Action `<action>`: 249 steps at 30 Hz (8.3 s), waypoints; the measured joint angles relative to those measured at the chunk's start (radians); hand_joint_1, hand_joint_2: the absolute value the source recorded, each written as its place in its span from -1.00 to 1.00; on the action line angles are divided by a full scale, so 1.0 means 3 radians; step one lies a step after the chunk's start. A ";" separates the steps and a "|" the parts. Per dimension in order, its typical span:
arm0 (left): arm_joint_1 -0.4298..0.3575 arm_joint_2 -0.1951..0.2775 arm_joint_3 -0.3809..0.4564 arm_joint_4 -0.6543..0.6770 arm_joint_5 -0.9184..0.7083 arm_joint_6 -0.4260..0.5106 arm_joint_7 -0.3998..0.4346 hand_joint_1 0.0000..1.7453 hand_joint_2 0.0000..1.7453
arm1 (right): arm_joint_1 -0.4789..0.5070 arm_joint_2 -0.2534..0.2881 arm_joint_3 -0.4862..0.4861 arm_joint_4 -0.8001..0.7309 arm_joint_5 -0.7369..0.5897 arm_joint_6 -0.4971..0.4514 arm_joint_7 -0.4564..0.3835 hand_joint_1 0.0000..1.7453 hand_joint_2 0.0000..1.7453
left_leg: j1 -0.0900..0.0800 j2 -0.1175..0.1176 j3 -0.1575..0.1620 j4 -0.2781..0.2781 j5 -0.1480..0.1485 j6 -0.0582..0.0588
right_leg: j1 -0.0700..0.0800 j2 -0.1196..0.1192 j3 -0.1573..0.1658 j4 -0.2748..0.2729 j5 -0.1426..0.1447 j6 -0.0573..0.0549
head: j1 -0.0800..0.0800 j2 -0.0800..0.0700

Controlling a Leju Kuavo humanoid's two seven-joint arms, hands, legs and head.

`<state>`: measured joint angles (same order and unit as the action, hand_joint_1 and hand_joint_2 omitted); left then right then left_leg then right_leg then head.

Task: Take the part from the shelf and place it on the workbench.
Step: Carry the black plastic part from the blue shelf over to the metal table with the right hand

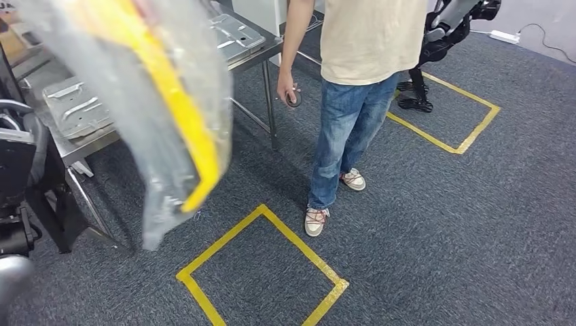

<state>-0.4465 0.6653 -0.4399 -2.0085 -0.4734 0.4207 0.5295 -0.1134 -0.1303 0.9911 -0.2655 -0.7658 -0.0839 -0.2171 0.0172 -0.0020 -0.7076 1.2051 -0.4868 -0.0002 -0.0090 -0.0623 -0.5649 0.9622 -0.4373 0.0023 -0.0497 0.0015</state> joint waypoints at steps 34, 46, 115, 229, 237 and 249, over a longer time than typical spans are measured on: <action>0.0184 -0.0006 0.0275 0.0000 0.0394 0.0575 0.0053 1.00 1.00 | -0.0024 0.0049 0.0051 -0.0003 0.0030 -0.0005 0.0001 -1.00 -1.00 | 0.0001 0.0252 0.0363 -0.0740 0.0312 -0.0025 | -0.0012 -0.0091 0.0098 0.0014 -0.0098 0.0066 | 0.0004 0.0000; 0.0176 -0.0005 0.0250 0.0000 0.0422 0.0570 0.0017 1.00 1.00 | -0.0031 0.0051 0.0053 -0.0003 0.0012 -0.0072 -0.0044 -1.00 -1.00 | 0.0002 -0.0001 0.0438 -0.0842 0.0304 0.0104 | -0.0026 0.0187 -0.0291 0.0774 -0.0371 0.0169 | 0.0024 0.0000; 0.0093 0.0059 0.0331 -0.0045 0.0532 0.0440 -0.0062 1.00 1.00 | -0.0072 0.0128 0.0054 -0.0001 0.0020 -0.0036 -0.0067 -1.00 -1.00 | 0.0019 -0.0013 0.0591 -0.0827 0.0110 -0.0017 | -0.0043 0.0255 -0.0140 0.0152 -0.0012 0.0065 | 0.0021 0.0000; -0.0010 0.0178 0.0268 -0.0112 0.0673 0.0243 0.0060 1.00 1.00 | -0.0084 0.0225 0.0053 0.0001 0.0009 -0.0010 -0.0101 -1.00 -1.00 | -0.0066 -0.0003 0.0528 -0.0836 0.0214 0.0204 | -0.0016 0.0234 -0.0456 0.1041 -0.0485 0.0134 | 0.0007 0.0000; -0.0012 0.0179 0.0264 -0.0112 0.0680 0.0243 0.0057 1.00 1.00 | -0.0090 0.0227 0.0053 0.0003 0.0011 -0.0010 -0.0101 -1.00 -1.00 | -0.0105 -0.0021 0.0682 -0.0832 0.0039 0.0139 | 0.0012 0.0238 -0.0172 0.0096 0.0094 0.0047 | 0.0006 0.0000; 0.0065 0.0210 0.0337 -0.0130 0.0685 0.0260 0.0045 1.00 1.00 | -0.0088 0.0241 0.0052 0.0002 0.0036 -0.0013 -0.0097 -1.00 -1.00 | -0.0014 -0.0005 0.0304 -0.0550 0.0238 -0.0023 | -0.0026 0.0258 0.0067 0.0074 -0.0100 0.0027 | -0.0012 0.0000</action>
<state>-0.4271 0.7282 -0.3388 -2.0475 -0.2678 0.4986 0.5431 -0.1400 -0.0579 1.0068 -0.2650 -0.7550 -0.0877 -0.2462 0.0129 -0.0034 -0.6163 1.0402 -0.4154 -0.0070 -0.0168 0.0150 -0.5449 0.9846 -0.4674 0.0105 -0.0534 0.0015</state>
